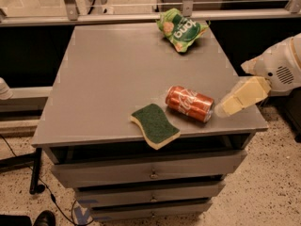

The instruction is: Move coke can near sponge

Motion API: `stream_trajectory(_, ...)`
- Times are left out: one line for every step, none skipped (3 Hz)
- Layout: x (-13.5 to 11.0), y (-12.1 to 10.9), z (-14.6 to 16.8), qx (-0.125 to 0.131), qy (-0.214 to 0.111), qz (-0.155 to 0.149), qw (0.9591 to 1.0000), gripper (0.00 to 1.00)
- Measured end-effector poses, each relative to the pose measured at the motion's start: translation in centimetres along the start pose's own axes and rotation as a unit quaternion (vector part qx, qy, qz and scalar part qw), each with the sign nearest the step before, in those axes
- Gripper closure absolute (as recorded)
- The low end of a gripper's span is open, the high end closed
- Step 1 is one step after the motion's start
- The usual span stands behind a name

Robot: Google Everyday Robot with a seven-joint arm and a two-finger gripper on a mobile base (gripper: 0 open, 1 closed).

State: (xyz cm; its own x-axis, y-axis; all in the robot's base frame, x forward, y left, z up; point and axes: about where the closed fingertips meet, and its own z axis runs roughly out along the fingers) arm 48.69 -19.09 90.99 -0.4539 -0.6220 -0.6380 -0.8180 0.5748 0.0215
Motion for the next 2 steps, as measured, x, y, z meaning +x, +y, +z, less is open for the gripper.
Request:
stream_trajectory(0.08,-1.46,-5.50,0.017,-0.062,-0.025,0.9976,0.00)
stream_trajectory(-0.60,-1.43,-6.27,0.021,-0.073,-0.045,0.9961,0.00)
